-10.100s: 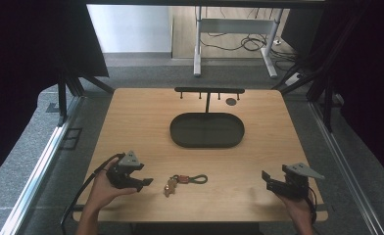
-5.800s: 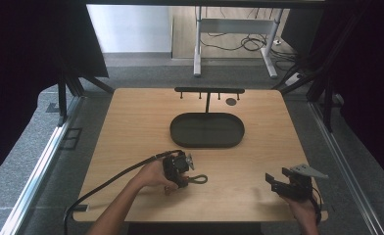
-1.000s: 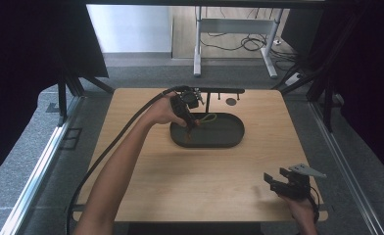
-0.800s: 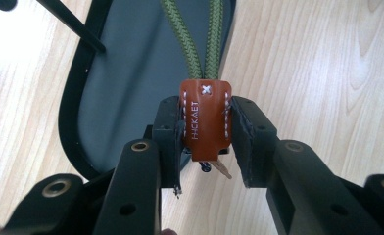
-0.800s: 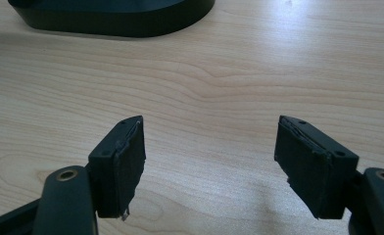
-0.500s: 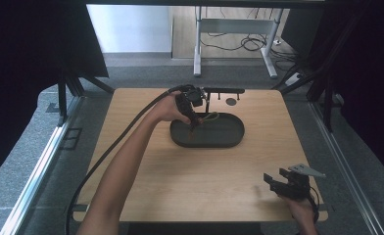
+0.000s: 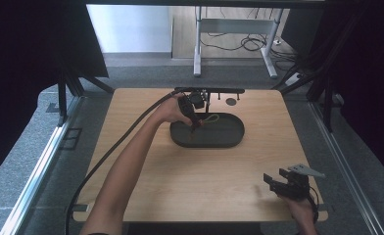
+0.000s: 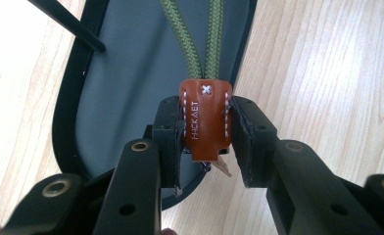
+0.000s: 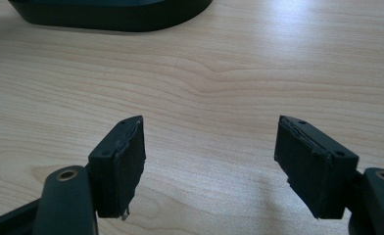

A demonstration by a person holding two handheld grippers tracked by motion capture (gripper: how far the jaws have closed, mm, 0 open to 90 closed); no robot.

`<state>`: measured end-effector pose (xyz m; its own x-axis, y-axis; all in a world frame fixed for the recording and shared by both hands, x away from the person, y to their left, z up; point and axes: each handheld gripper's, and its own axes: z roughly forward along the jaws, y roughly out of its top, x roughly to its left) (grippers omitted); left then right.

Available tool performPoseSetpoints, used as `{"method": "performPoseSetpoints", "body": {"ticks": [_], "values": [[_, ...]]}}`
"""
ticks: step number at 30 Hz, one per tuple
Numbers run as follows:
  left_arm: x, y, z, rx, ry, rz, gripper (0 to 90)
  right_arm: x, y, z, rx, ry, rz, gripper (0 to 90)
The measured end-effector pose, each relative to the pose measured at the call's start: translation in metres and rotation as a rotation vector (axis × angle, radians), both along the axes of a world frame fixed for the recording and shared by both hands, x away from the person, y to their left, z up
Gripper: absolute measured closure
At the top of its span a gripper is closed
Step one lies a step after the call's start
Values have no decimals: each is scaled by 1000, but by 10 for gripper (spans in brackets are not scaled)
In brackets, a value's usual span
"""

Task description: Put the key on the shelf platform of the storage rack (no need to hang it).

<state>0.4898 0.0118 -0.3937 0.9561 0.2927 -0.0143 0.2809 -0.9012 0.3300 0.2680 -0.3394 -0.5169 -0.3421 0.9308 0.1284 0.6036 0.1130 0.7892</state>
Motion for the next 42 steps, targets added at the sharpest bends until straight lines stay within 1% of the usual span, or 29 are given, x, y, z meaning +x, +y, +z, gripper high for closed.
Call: {"method": "performPoseSetpoints", "body": {"ticks": [7, 13, 15, 18, 26, 35, 39, 42], "values": [[3, -5, -10, 2, 7, -8, 666, 0, -1, 0, -2, 4, 1, 276], [4, -6, -16, 15, 13, -8, 666, 0, -1, -1, -4, 5, 2, 276], [4, -6, -18, 9, 9, -6, 666, 0, -1, -1, -3, 5, 3, 276], [4, -8, -21, 17, 7, -12, 665, 1, -1, -1, -4, 7, 2, 276], [3, -13, -30, 21, 15, -17, 665, 0, -1, -1, -3, 6, -2, 276], [3, -17, -35, 25, 9, -17, 663, 0, -1, -1, -1, 5, -2, 276], [3, -17, -38, 35, 1, -20, 662, 1, -2, -1, -4, 6, -1, 276], [4, -18, -40, 28, 2, -19, 661, 1, -2, -1, -4, 5, 0, 276]]}}
